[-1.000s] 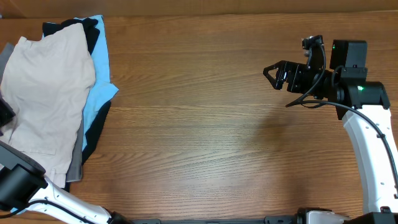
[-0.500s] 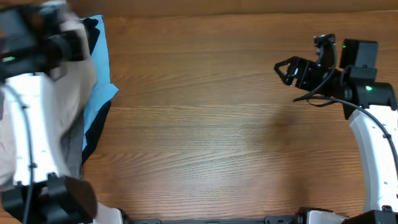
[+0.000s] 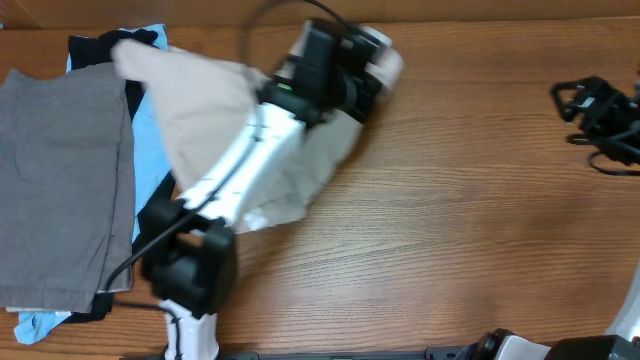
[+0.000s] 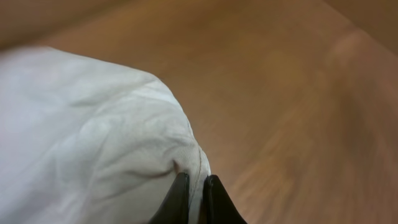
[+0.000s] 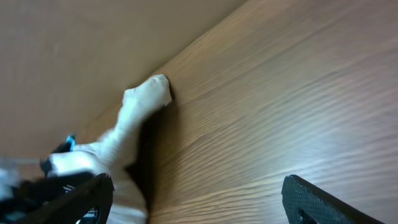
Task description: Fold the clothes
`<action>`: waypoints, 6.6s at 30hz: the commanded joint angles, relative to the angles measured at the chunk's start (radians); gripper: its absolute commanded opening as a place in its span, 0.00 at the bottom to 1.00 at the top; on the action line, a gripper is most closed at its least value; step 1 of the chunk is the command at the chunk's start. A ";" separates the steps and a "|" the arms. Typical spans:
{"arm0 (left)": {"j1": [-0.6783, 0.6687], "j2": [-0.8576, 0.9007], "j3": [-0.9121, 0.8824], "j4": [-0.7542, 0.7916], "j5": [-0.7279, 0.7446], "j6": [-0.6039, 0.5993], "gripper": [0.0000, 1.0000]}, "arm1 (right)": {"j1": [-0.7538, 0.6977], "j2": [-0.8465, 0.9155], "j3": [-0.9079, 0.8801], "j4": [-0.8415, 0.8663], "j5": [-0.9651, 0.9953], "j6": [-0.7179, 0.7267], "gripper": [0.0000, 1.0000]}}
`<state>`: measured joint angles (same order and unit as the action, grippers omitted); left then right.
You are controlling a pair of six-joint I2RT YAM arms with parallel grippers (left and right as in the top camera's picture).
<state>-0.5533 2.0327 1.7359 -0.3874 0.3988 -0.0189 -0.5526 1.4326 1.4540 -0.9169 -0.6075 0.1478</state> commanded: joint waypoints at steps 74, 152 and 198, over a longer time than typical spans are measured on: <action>0.448 0.109 0.666 -0.870 -0.241 0.145 1.00 | 0.716 0.125 -0.308 -0.416 0.446 0.459 0.13; 0.294 0.419 0.668 -0.857 -0.124 0.101 0.81 | 0.308 0.376 0.227 -0.204 0.173 -0.070 0.97; 0.304 0.574 0.668 -0.584 -0.177 0.039 0.51 | 0.388 0.376 0.219 -0.215 0.173 -0.067 0.94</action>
<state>-0.2558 2.6053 2.4008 -0.9710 0.2501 0.0463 -0.1635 1.8095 1.6634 -1.1362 -0.4301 0.0849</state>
